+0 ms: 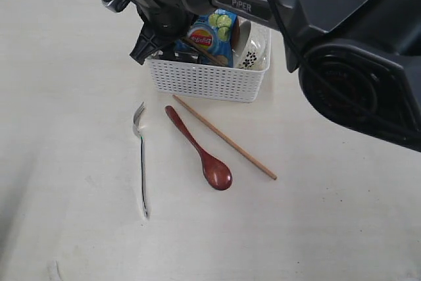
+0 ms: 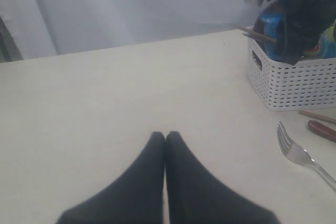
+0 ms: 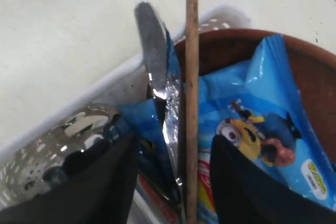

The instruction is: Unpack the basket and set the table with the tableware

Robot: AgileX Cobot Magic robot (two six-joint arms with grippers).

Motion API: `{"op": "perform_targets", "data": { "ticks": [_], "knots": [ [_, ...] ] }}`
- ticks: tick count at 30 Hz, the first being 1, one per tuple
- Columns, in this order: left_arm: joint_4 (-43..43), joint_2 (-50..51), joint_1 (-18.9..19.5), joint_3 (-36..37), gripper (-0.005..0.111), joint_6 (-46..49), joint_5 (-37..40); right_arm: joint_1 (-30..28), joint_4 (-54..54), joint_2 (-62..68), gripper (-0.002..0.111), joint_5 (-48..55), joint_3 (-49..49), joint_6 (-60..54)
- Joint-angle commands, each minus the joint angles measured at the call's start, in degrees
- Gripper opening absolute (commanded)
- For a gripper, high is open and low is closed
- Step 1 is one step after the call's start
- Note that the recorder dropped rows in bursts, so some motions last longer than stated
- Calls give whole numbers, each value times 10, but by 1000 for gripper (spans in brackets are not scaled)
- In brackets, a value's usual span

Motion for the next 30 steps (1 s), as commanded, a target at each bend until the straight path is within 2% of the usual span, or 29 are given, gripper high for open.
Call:
{"op": "perform_targets", "data": {
  "ticks": [1,8,20,27,30],
  "knots": [
    [2,-1,1,-2,0,-2,-1,-3,-11,10,36,3,-1,6],
    [2,-1,1,-2,0,-2,-1,-3,-26,10,0,6,-1,6],
    [2,-1,1,-2,0,-2,-1,-3,-52,-20,0,24,-1,6],
    [2,-1,1,-2,0,-2,-1,-3,-34,-57,0,18,-1,6],
    [2,-1,1,-2,0,-2,-1,-3,17,-60,0,19,-1,-23]
  ]
}}
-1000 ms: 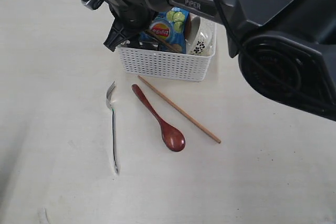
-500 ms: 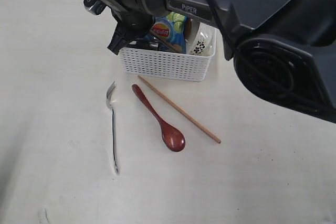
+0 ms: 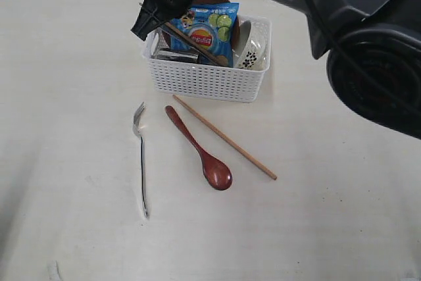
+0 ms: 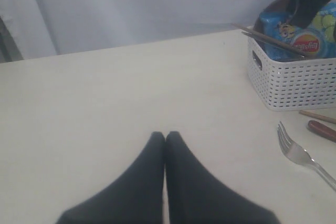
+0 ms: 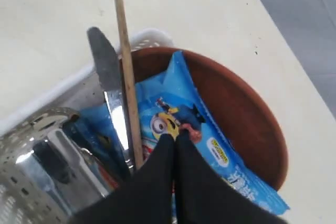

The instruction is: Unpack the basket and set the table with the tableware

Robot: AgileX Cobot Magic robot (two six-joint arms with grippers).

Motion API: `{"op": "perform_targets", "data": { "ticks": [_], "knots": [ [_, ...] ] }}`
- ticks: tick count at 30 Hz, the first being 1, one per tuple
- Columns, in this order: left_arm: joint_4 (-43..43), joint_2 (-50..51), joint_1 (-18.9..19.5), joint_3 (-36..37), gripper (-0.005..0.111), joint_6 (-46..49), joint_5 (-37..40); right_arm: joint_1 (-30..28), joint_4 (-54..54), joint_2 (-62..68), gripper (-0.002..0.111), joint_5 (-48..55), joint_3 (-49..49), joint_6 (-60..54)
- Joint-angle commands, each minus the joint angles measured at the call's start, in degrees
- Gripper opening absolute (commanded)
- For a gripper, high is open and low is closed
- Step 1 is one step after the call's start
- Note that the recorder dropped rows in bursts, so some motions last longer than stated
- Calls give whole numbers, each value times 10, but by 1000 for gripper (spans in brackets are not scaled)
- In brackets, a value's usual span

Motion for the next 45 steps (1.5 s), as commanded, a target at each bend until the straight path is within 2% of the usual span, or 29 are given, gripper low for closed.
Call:
{"op": "perform_targets", "data": {
  "ticks": [1,2,4,7,8,9,25,28,36,45],
  "knots": [
    [2,-1,1,-2,0,-2,-1,-3,74,-11,0,1,-1,-50],
    [2,-1,1,-2,0,-2,-1,-3,101,-11,2,1,-1,-72],
    [2,-1,1,-2,0,-2,-1,-3,141,-9,14,-4,-1,-103],
    [2,-1,1,-2,0,-2,-1,-3,144,-7,43,-18,-1,-108],
    [2,-1,1,-2,0,-2,-1,-3,144,-6,49,-22,-1,-108],
    [2,-1,1,-2,0,-2,-1,-3,140,-3,51,-23,-1,-108],
    [2,-1,1,-2,0,1,-1,-3,32,51,49,-26,-1,-82],
    [2,-1,1,-2,0,1,-1,-3,20,57,40,-23,-1,-78],
    [2,-1,1,-2,0,1,-1,-3,2,59,0,-29,-1,-75],
    [2,-1,1,-2,0,1,-1,-3,-24,38,0,-26,-1,-50]
  ]
}}
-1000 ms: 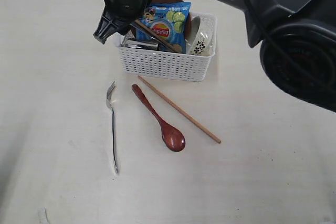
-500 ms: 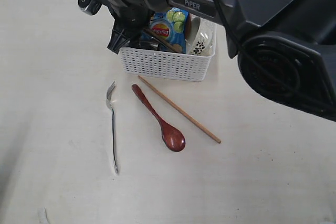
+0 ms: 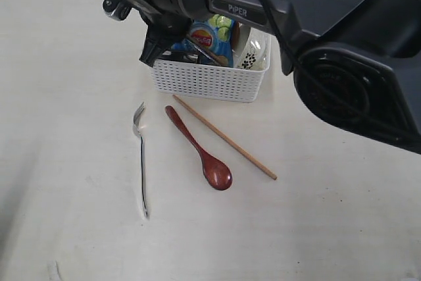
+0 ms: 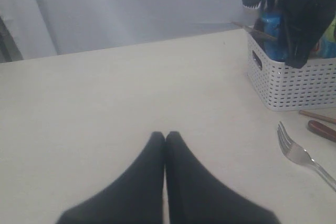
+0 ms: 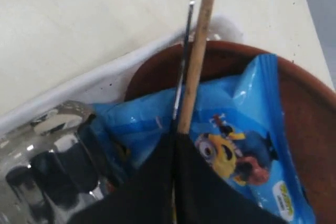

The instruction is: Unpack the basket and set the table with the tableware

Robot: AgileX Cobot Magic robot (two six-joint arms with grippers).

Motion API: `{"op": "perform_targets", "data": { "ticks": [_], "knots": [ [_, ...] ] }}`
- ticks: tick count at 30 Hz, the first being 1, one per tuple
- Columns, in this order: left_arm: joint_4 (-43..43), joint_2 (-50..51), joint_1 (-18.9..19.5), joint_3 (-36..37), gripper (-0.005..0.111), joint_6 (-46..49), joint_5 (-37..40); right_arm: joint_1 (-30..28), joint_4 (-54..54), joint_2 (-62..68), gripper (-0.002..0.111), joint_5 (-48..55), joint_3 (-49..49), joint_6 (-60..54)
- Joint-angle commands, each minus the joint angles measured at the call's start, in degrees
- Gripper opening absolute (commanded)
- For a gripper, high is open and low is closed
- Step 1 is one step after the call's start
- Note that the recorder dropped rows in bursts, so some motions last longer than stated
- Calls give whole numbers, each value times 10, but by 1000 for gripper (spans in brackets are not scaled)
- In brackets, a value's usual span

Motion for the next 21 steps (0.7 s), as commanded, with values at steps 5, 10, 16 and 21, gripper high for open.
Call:
{"op": "perform_targets", "data": {
  "ticks": [5,10,16,21],
  "knots": [
    [2,-1,1,-2,0,1,-1,-3,-12,-35,0,5,-1,10],
    [2,-1,1,-2,0,1,-1,-3,39,-47,0,-2,-1,1],
    [2,-1,1,-2,0,1,-1,-3,117,-49,46,14,-1,-36],
    [2,-1,1,-2,0,1,-1,-35,118,-76,35,83,-24,2]
  ]
}}
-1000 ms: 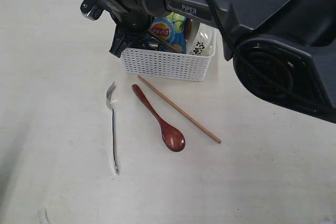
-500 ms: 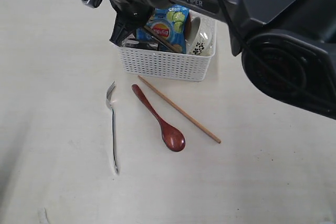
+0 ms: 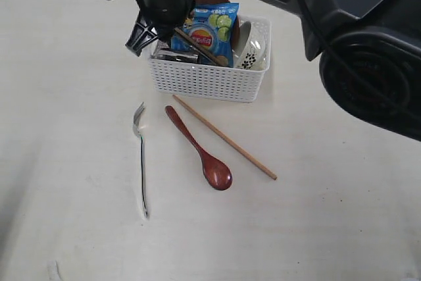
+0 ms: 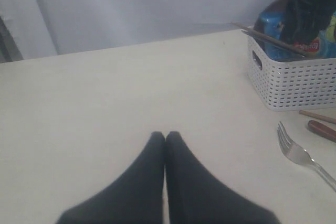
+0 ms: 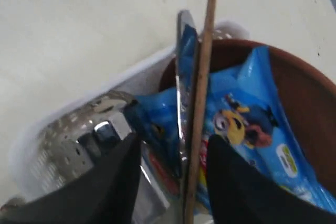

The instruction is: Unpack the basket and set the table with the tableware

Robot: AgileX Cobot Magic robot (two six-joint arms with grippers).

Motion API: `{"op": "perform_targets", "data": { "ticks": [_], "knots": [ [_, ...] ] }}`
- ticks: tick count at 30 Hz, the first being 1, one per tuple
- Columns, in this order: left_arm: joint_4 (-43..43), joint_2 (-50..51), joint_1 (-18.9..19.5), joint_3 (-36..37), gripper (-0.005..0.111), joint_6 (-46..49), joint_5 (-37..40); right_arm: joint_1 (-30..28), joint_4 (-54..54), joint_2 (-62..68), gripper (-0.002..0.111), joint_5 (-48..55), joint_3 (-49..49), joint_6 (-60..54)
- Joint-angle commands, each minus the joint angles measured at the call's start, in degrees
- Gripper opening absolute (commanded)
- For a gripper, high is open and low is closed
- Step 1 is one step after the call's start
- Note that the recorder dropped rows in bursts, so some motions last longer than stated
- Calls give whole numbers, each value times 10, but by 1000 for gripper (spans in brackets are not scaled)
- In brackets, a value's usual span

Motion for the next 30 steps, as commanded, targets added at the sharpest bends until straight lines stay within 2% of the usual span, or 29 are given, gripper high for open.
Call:
{"op": "perform_targets", "data": {
  "ticks": [1,8,11,17,23,27,30],
  "knots": [
    [2,-1,1,-2,0,1,-1,-43,33,-41,36,54,-17,27],
    [2,-1,1,-2,0,1,-1,-150,135,-117,41,105,-15,49],
    [2,-1,1,-2,0,1,-1,-201,187,-166,41,105,35,56],
    [2,-1,1,-2,0,1,-1,-266,252,-224,41,105,174,53],
    [2,-1,1,-2,0,1,-1,-277,351,-263,41,96,321,18],
    [2,-1,1,-2,0,1,-1,-277,400,-283,41,0,394,9],
    [2,-1,1,-2,0,1,-1,-277,431,-280,41,-35,426,9]
  ]
}}
